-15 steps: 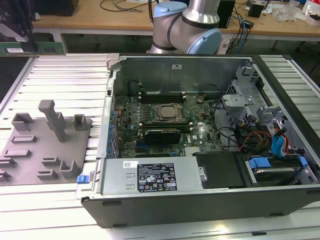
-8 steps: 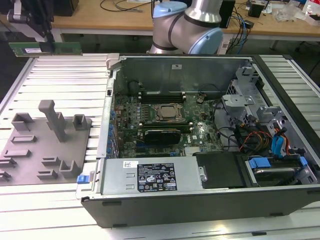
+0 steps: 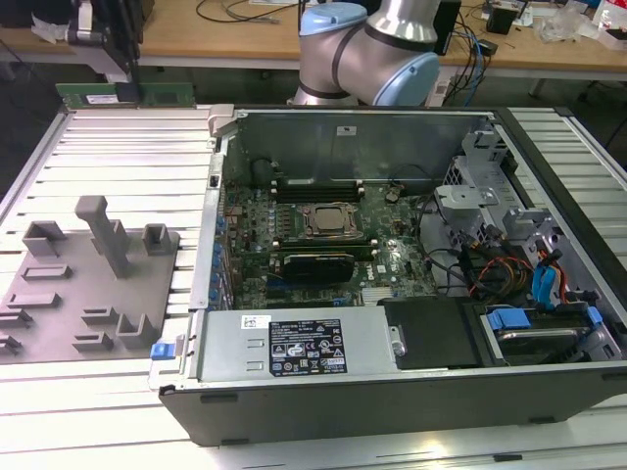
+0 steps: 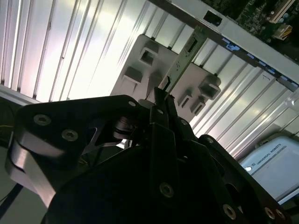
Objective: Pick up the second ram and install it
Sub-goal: 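Pick up the second ram and move it above second insertion slot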
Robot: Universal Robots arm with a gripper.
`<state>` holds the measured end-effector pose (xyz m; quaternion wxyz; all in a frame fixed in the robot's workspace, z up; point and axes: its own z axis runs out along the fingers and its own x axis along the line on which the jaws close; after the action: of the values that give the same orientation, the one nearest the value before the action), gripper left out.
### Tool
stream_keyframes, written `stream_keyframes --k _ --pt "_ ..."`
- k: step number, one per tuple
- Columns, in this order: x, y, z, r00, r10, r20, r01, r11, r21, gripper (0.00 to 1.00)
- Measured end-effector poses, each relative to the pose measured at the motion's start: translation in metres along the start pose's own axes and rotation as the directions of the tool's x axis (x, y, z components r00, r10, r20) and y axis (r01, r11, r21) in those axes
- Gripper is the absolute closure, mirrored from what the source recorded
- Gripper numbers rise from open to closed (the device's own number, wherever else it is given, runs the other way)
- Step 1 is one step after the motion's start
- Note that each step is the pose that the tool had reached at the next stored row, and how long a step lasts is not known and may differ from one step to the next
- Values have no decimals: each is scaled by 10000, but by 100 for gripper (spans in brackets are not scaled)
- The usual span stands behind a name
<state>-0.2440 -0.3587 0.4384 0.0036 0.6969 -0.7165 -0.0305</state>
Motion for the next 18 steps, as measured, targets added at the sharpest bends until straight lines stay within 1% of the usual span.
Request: stream_keyframes --k 2,4,6,7,8,10,11,12,14,15,17,18 --pt "-2 -45 -1 10000 1 1 -1 10000 1 86" --pt "-4 -105 -4 10000 1 0 -1 10000 1 86" --pt "-8 -196 -9 10000 0 0 0 10000 -1 86" --pt "-12 -263 -12 10000 1 -1 -1 10000 0 86" --pt "-14 -302 -14 10000 1 -1 -1 10000 0 86" --pt "-16 -349 -16 10000 1 -1 -1 10000 0 86" --pt "-19 -410 -19 10000 -1 -1 1 10000 -1 86" --pt "-24 -490 -22 10000 1 -1 -1 10000 -2 86" --pt "-27 -546 -25 10000 0 -2 0 10000 -3 86" --pt "-30 -600 -28 10000 0 -4 0 10000 -4 86" --pt "-34 -663 -31 10000 1 -3 -1 10000 -4 86" --pt "-36 -719 -33 10000 1 -3 -1 10000 -4 86"
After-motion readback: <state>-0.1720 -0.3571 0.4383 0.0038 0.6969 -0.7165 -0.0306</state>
